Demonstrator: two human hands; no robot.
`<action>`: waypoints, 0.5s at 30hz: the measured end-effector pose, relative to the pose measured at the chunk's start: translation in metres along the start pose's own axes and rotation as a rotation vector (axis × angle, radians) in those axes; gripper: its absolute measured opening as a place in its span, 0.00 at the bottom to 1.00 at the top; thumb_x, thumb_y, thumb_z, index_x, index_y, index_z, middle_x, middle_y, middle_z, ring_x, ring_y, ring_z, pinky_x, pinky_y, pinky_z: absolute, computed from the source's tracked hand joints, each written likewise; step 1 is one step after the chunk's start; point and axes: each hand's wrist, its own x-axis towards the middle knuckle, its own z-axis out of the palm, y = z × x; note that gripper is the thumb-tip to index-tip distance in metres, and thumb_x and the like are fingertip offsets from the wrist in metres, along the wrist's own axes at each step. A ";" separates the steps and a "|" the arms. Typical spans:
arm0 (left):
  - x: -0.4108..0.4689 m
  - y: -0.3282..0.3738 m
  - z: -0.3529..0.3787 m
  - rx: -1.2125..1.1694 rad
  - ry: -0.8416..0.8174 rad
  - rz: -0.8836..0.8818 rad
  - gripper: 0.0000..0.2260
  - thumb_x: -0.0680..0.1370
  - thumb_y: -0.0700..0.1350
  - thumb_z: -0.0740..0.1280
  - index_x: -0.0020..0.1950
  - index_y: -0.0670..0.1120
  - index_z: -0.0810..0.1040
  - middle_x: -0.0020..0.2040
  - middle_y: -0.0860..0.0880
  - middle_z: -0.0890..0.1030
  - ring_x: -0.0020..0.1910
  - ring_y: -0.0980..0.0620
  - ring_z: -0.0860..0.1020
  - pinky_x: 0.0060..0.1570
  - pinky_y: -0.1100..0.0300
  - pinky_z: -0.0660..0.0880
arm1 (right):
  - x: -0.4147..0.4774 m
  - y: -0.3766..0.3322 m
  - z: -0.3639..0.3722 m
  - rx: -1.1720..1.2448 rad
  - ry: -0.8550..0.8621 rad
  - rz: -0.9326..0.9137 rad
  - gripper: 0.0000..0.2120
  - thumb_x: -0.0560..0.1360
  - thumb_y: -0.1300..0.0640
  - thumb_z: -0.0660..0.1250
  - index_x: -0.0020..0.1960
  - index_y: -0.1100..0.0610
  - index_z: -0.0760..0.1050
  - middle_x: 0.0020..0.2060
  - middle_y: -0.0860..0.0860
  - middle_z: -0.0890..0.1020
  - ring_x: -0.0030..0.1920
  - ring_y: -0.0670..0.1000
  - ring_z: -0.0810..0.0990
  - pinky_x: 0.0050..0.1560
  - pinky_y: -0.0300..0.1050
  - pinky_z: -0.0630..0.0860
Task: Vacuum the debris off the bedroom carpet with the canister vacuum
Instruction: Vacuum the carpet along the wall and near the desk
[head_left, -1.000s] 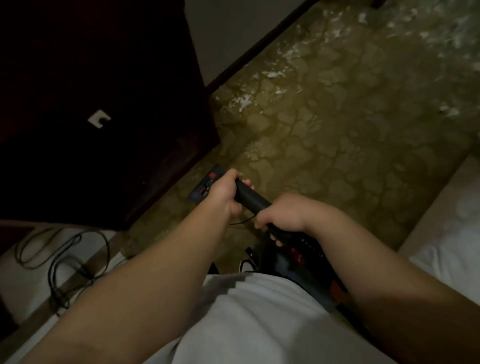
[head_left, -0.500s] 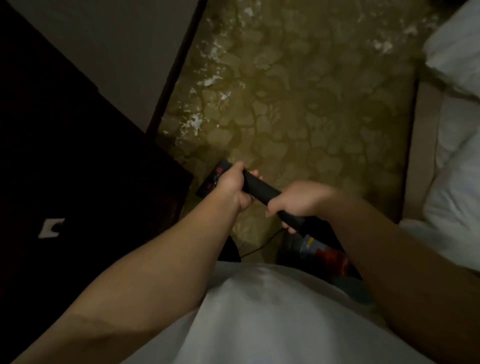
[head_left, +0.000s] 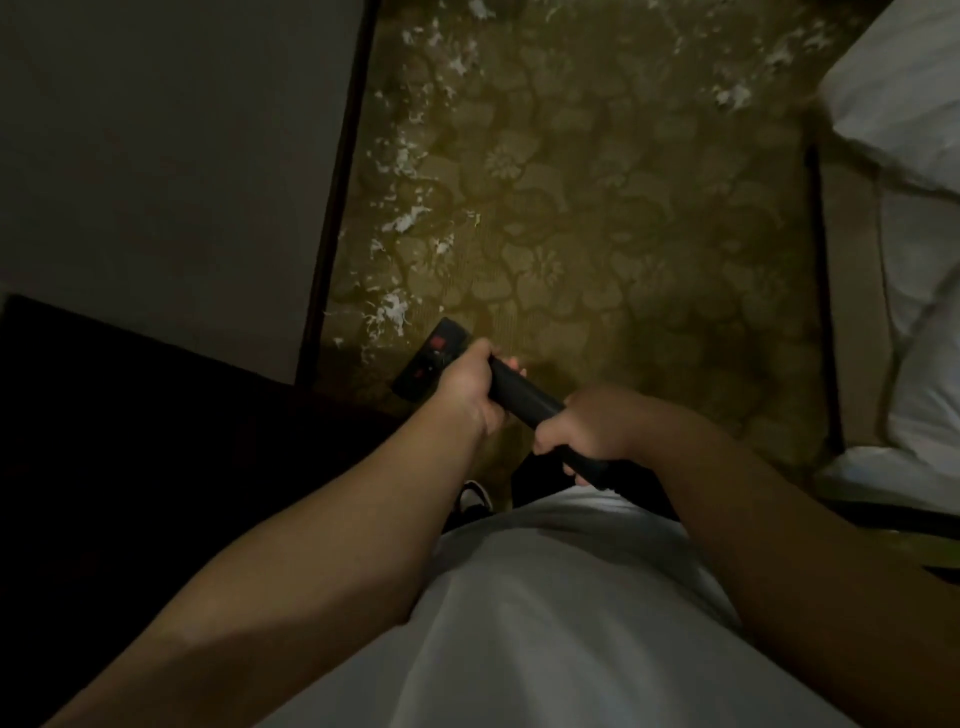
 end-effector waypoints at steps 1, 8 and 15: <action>0.003 0.007 0.002 -0.012 0.009 -0.008 0.06 0.81 0.45 0.66 0.47 0.43 0.76 0.40 0.47 0.77 0.38 0.50 0.76 0.35 0.54 0.75 | 0.005 -0.005 -0.003 -0.002 -0.005 -0.001 0.16 0.74 0.53 0.77 0.52 0.65 0.80 0.43 0.63 0.88 0.35 0.56 0.86 0.34 0.44 0.81; 0.041 0.068 0.029 -0.072 0.023 -0.012 0.06 0.80 0.44 0.66 0.44 0.44 0.75 0.36 0.48 0.76 0.34 0.51 0.74 0.30 0.58 0.76 | 0.057 -0.054 -0.055 -0.021 -0.051 -0.054 0.20 0.71 0.52 0.79 0.55 0.63 0.79 0.45 0.64 0.87 0.42 0.61 0.88 0.48 0.57 0.85; 0.065 0.136 0.086 -0.235 0.119 0.022 0.07 0.80 0.43 0.65 0.43 0.44 0.76 0.35 0.48 0.75 0.33 0.51 0.74 0.33 0.56 0.75 | 0.102 -0.123 -0.145 -0.279 -0.137 -0.093 0.23 0.63 0.45 0.78 0.50 0.59 0.82 0.45 0.59 0.87 0.47 0.62 0.88 0.56 0.61 0.84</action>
